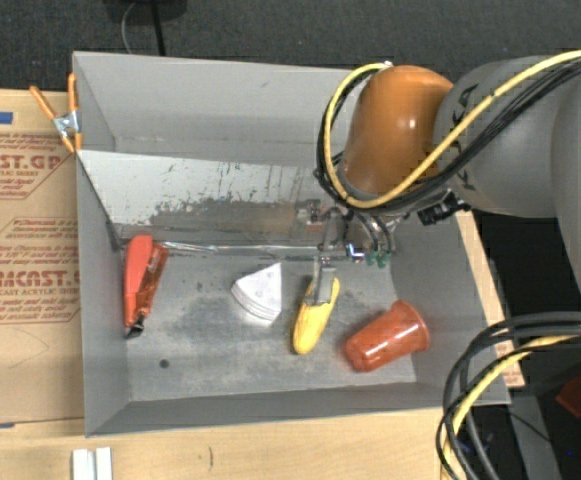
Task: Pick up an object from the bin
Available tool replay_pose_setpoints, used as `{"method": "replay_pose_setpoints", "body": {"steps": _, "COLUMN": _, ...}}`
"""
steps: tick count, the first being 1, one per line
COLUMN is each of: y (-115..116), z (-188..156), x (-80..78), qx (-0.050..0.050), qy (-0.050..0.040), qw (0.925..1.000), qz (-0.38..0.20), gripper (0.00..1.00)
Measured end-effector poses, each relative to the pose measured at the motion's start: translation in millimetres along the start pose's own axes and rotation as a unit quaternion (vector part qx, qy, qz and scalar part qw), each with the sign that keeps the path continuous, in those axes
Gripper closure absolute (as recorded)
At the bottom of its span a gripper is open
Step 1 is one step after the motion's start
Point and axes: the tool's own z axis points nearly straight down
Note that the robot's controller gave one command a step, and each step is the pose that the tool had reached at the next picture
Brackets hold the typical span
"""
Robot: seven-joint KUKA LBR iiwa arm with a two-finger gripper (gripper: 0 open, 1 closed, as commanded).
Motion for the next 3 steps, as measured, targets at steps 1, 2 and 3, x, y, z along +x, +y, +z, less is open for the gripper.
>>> {"method": "replay_pose_setpoints", "body": {"steps": 1, "y": 0, "z": -5, "x": -1.4, "qx": 0.000, "qy": -0.0036, "qw": 1.0000, "qz": 0.000, "gripper": 0.00}}
{"method": "replay_pose_setpoints", "body": {"steps": 2, "y": -27, "z": 29, "x": 17.5, "qx": 0.000, "qy": -0.0046, "qw": 0.9915, "qz": -0.130, "gripper": 0.00}}
{"method": "replay_pose_setpoints", "body": {"steps": 3, "y": -48, "z": 56, "x": 26.8, "qx": 0.000, "qy": -0.0003, "qw": 0.9800, "qz": -0.199, "gripper": 0.00}}
